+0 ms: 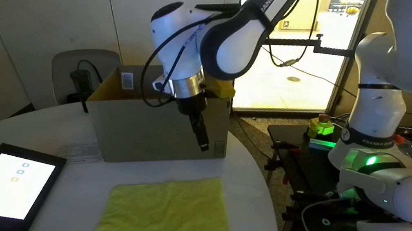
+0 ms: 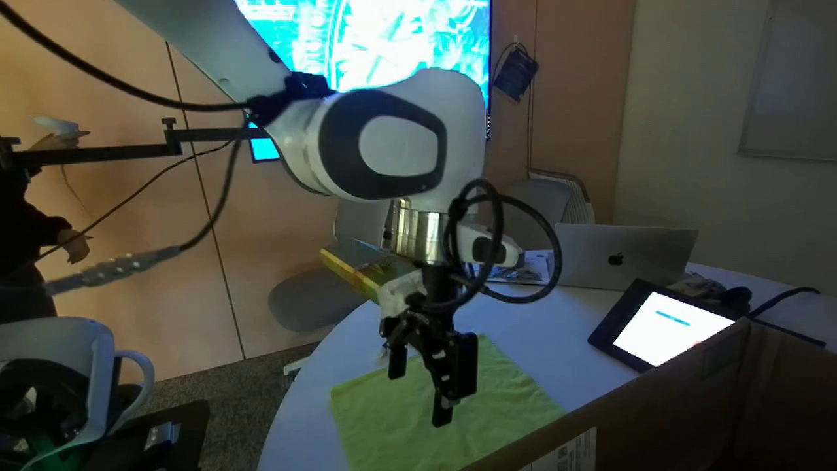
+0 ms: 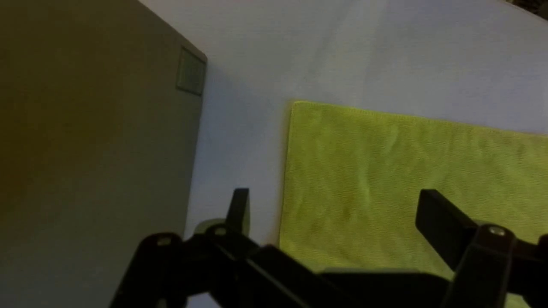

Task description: Put the marker on the towel, fold the towel, and then put the folded towel in the box

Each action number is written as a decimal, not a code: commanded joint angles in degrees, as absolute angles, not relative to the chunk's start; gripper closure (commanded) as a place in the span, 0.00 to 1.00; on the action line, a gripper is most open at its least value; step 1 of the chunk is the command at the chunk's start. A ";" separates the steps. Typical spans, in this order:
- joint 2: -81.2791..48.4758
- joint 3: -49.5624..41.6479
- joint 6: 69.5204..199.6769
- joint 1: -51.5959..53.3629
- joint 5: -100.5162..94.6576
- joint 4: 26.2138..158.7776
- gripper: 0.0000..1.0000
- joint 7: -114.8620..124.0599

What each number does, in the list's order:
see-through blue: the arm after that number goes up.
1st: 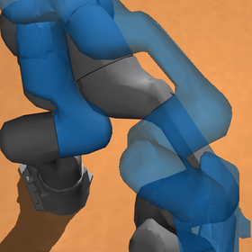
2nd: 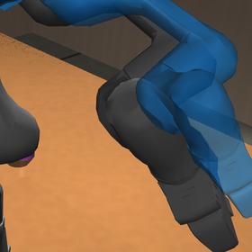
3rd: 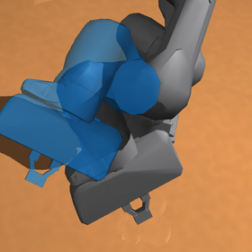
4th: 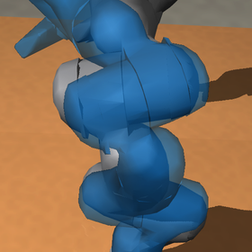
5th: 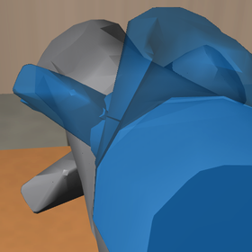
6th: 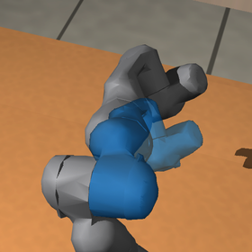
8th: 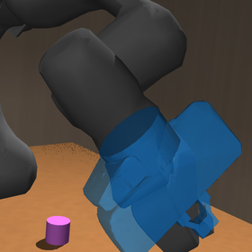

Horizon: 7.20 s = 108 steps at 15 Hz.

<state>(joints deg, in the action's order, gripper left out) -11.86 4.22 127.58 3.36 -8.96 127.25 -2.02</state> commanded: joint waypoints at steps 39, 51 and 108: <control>-59.49 11.40 133.76 22.63 -5.99 82.21 0.15 -0.30; -59.10 11.08 128.60 24.29 -6.89 80.85 0.86 -0.75; -29.89 7.80 140.01 8.61 2.09 119.43 0.00 2.58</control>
